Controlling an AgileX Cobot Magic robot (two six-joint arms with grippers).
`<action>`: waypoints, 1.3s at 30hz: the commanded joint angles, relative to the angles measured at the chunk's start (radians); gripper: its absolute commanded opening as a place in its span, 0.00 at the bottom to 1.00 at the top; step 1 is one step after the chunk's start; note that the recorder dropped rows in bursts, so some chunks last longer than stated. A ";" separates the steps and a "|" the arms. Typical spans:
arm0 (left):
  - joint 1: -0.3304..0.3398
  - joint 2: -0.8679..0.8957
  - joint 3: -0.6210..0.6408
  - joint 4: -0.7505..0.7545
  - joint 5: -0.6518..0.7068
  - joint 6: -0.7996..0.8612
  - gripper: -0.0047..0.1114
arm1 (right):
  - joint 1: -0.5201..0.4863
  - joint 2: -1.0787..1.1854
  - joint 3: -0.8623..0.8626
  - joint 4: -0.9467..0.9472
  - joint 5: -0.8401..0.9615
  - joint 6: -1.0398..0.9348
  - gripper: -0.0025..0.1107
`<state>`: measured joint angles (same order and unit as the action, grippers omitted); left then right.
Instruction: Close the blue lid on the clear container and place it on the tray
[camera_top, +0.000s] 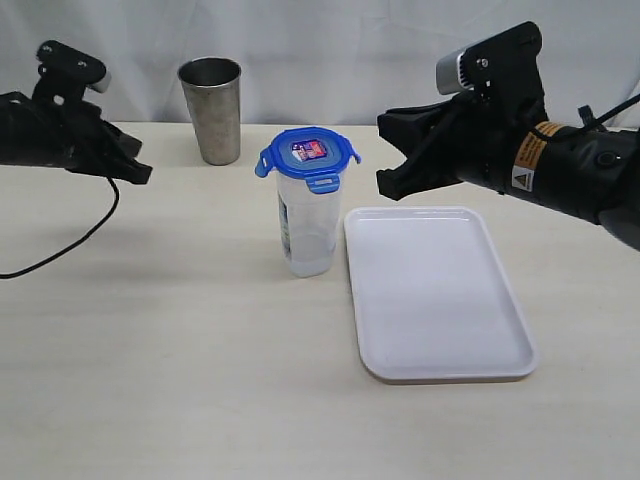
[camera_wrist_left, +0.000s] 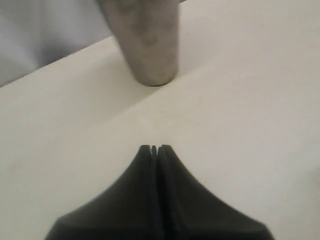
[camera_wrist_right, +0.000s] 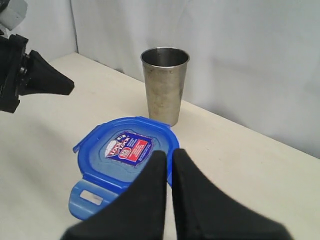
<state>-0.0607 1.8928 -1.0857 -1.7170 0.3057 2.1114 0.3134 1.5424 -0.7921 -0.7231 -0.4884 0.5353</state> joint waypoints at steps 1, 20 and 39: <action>-0.024 -0.075 -0.004 -0.027 -0.384 0.016 0.04 | 0.000 -0.010 0.004 0.003 0.008 0.003 0.06; 0.069 -0.212 0.411 2.430 -1.124 -2.485 0.04 | 0.000 -0.010 0.004 0.001 0.036 0.005 0.06; 0.135 0.189 0.366 2.827 -1.527 -2.479 0.25 | 0.000 -0.010 0.004 0.001 0.048 0.010 0.06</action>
<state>0.0959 2.0597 -0.6904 1.0708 -1.1988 -0.3763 0.3134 1.5424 -0.7921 -0.7231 -0.4401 0.5390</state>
